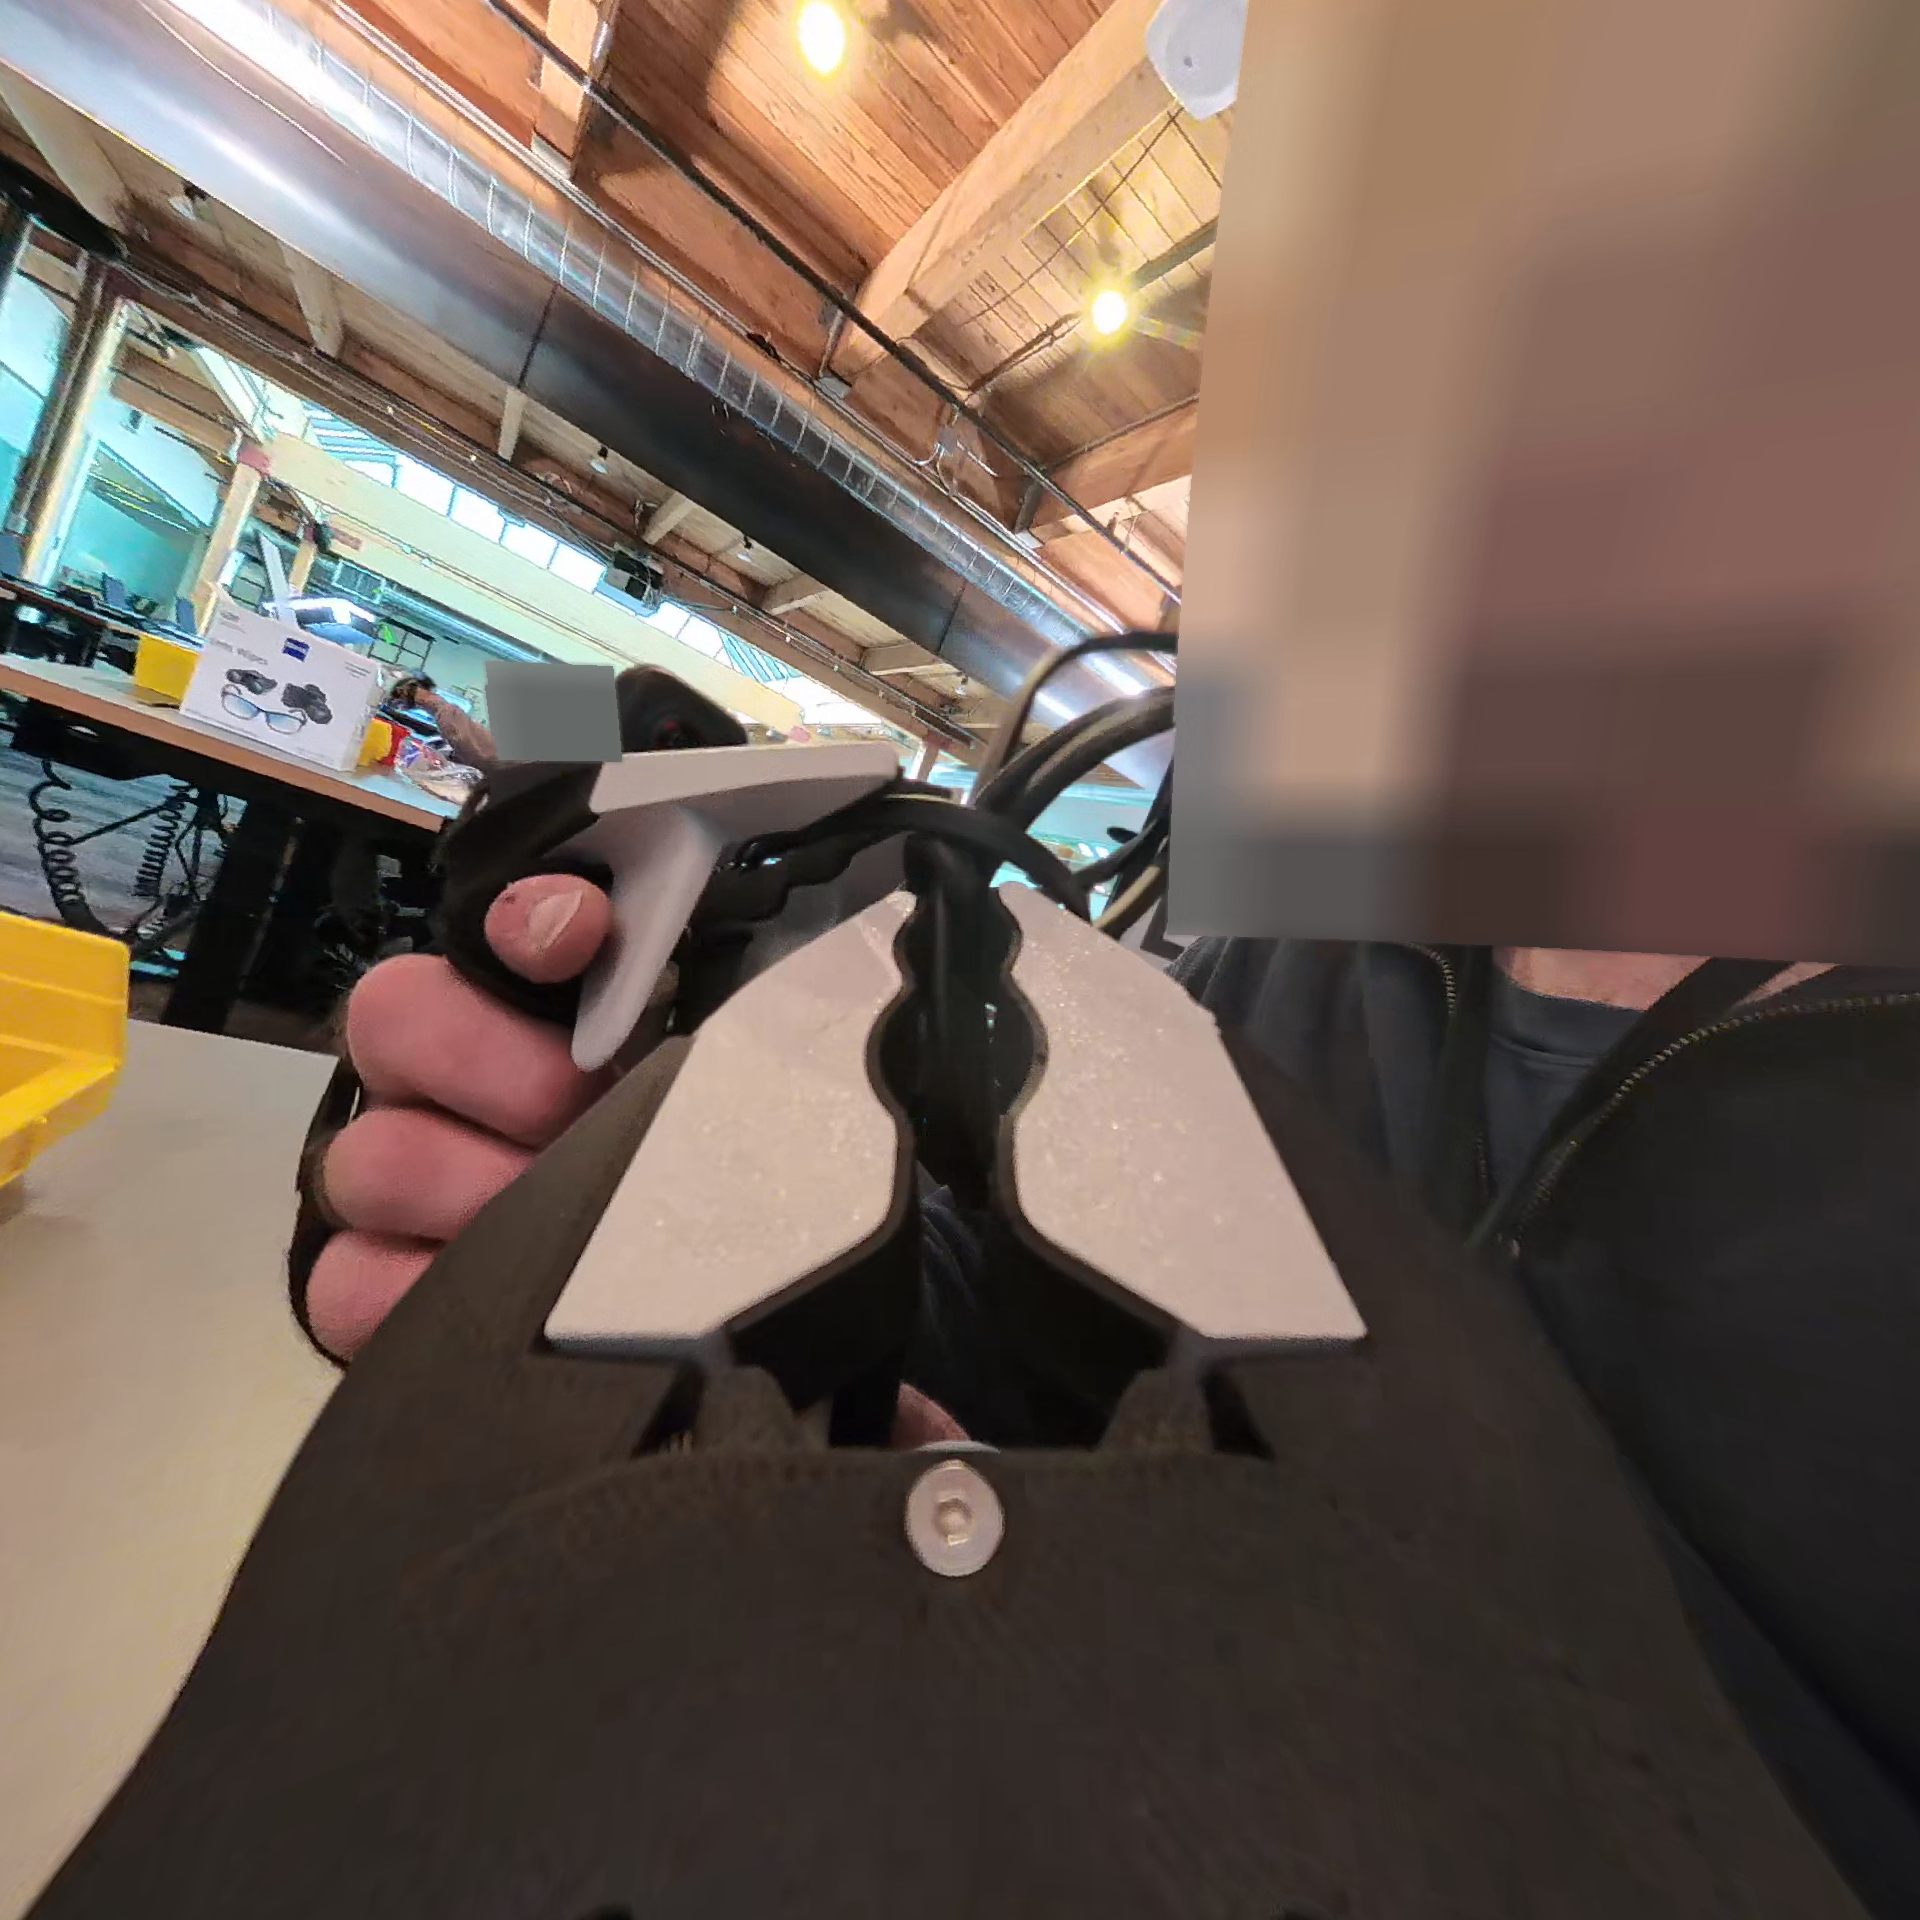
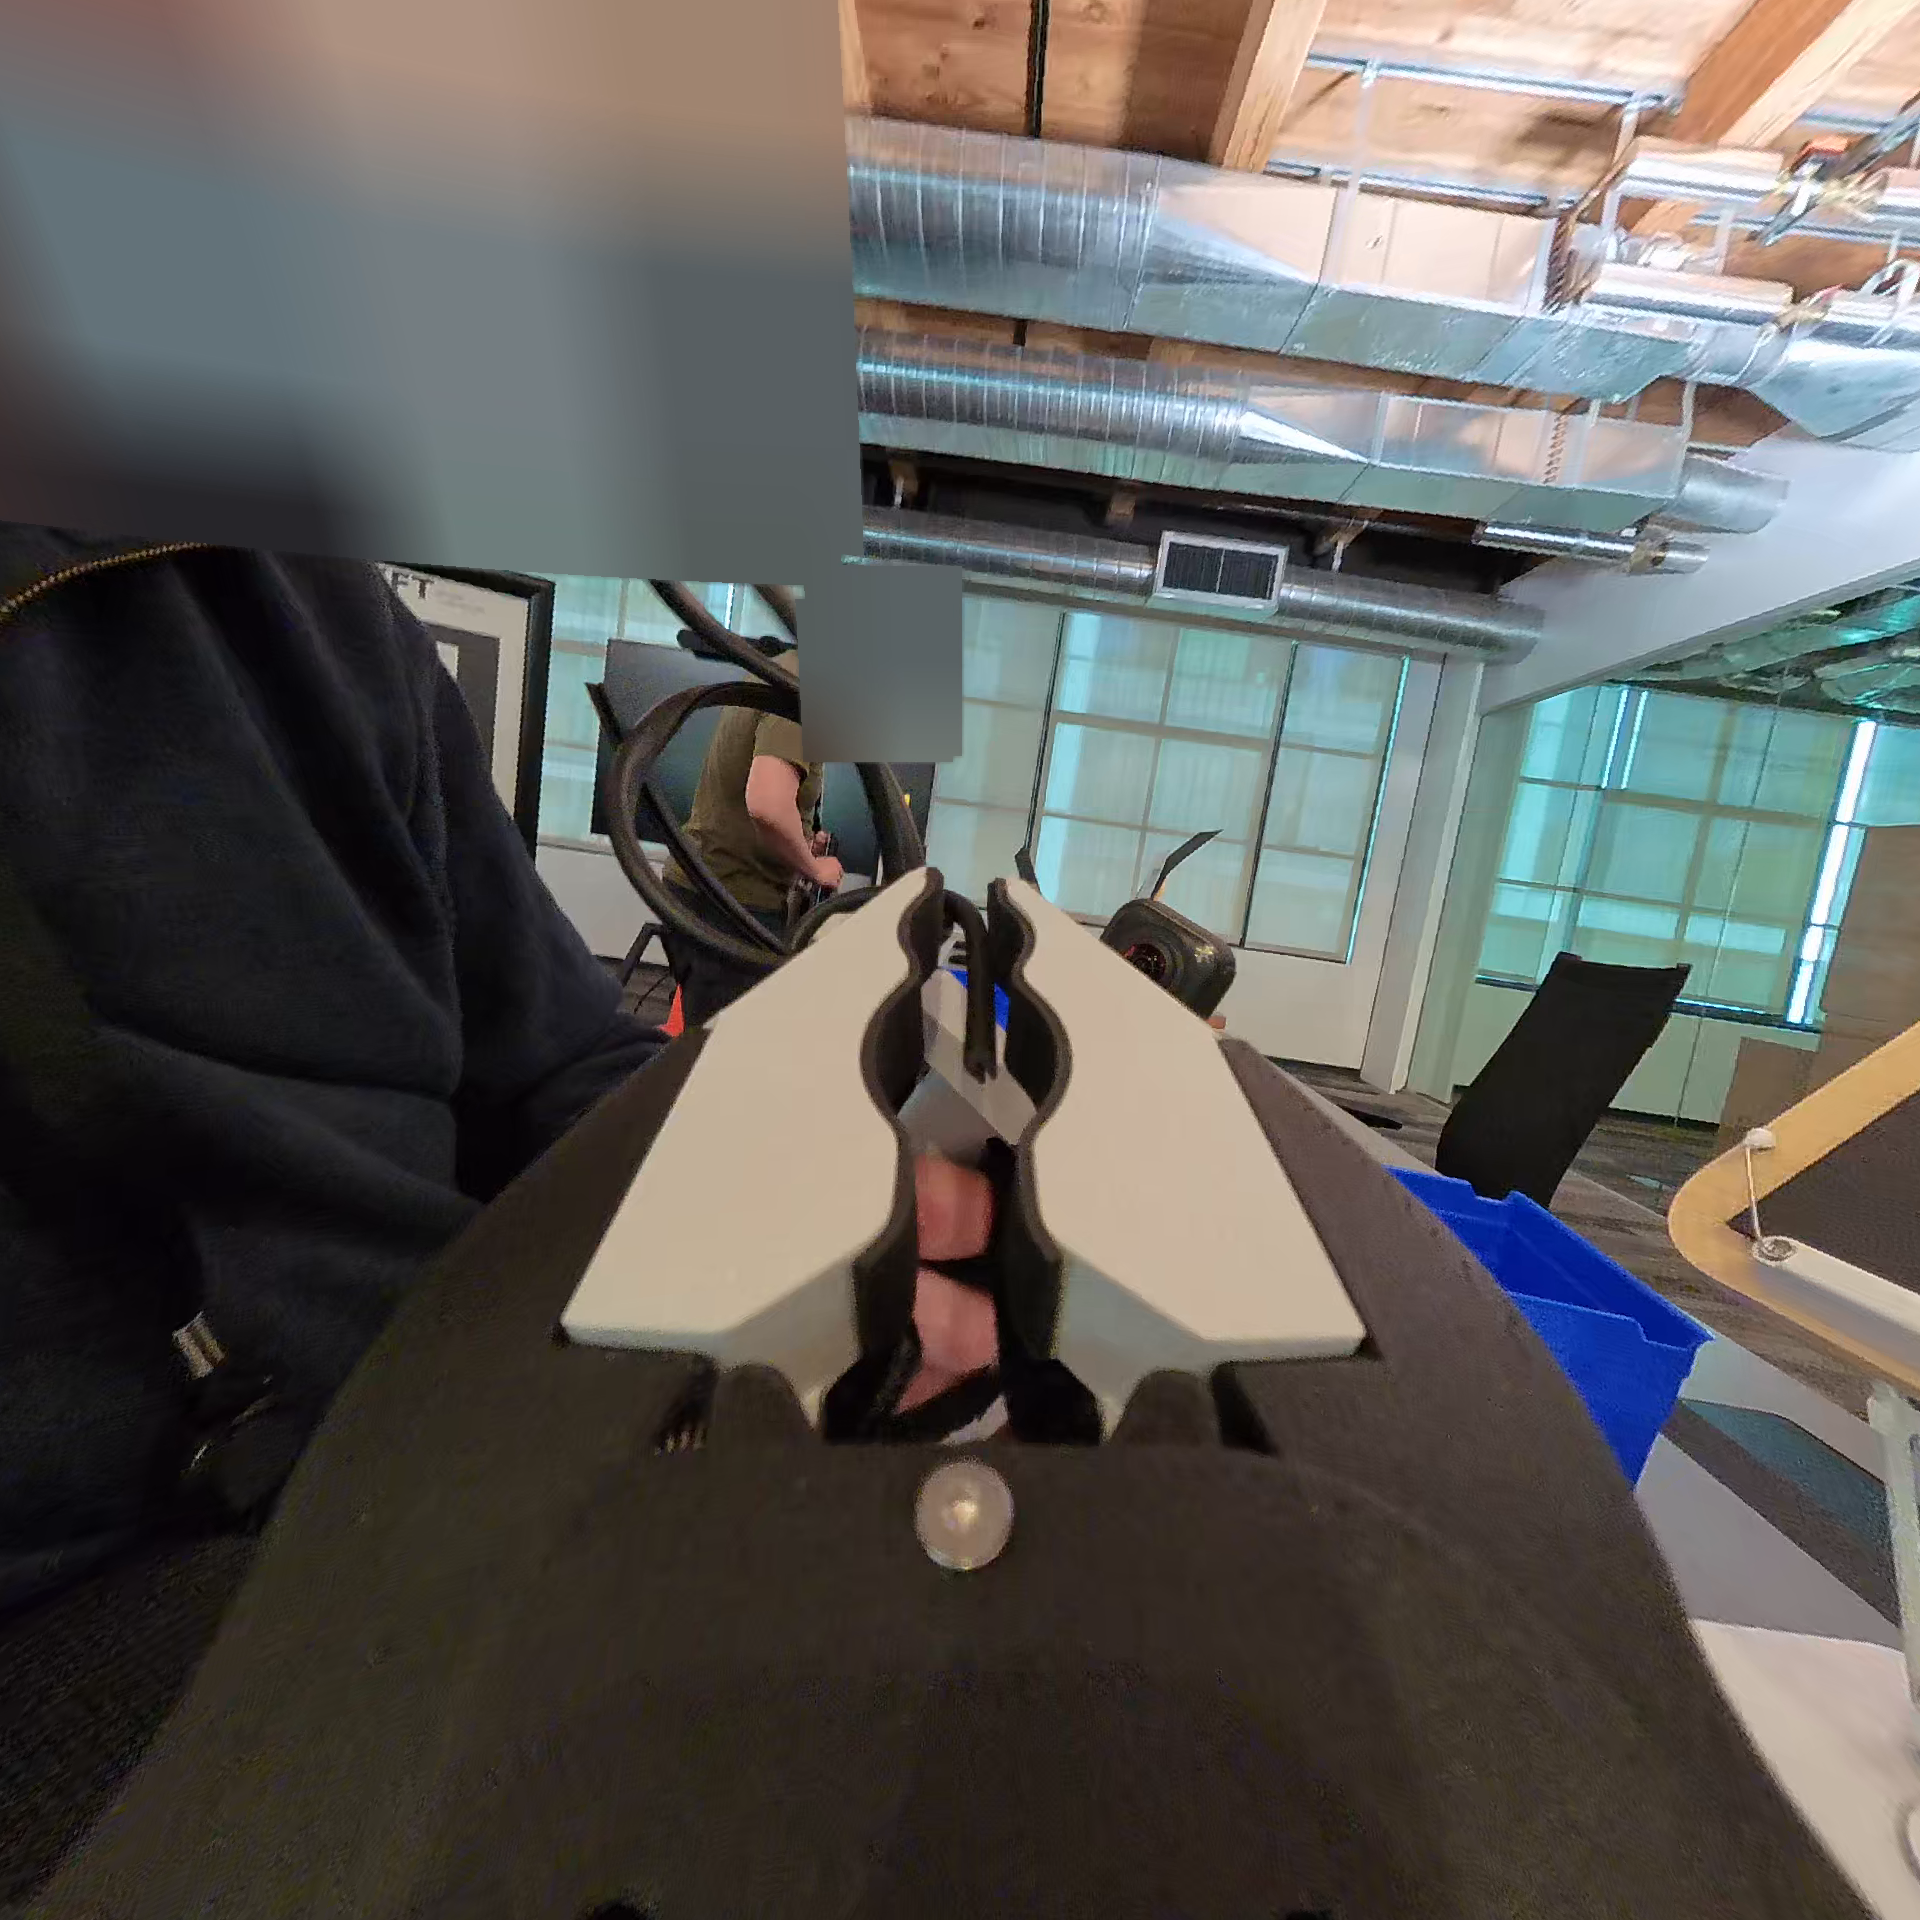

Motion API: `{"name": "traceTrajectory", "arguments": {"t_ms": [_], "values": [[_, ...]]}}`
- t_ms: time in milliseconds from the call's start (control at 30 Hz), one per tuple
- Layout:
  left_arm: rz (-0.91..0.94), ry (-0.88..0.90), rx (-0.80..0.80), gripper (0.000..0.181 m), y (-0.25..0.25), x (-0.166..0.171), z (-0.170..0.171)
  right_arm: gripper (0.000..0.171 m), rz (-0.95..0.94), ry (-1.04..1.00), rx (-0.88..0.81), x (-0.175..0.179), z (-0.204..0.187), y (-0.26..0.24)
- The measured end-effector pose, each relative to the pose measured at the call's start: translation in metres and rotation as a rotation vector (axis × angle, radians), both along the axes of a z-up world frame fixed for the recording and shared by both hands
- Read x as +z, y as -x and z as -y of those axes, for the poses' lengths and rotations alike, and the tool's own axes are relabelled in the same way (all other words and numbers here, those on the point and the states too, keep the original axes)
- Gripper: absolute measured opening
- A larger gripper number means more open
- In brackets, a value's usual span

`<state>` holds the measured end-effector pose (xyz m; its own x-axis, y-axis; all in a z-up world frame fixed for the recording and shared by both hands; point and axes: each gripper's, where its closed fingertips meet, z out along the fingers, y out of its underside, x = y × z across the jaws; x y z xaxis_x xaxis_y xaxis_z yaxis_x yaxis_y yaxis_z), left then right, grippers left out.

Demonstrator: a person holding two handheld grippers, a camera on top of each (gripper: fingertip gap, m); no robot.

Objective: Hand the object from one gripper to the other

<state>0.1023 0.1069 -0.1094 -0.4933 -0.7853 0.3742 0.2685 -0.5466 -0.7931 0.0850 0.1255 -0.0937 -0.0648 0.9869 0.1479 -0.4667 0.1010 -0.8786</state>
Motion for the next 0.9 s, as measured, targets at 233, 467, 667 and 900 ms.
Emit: {"name": "traceTrajectory", "arguments": {"t_ms": [233, 467, 667, 900], "values": [[-0.010, 0.024, -0.061, 0.008, -0.001, -0.011, 0.008, 0.017, 0.045, 0.026, 0.100, -0.012, 0.008, -0.002], [-0.074, 0.018, -0.065, 0.008, -0.003, -0.023, 0.011, 0.015, 0.213, -0.058, 0.139, -0.025, 0.019, -0.001], [-0.207, -0.014, -0.135, 0.007, -0.011, -0.040, 0.022, 0.009, 0.434, -0.096, 0.224, -0.043, 0.033, 0.004], [-0.369, -0.108, -0.017, 0.009, -0.008, -0.058, 0.004, 0.005, 0.472, -0.052, 0.086, -0.055, 0.011, 0.005]]}}
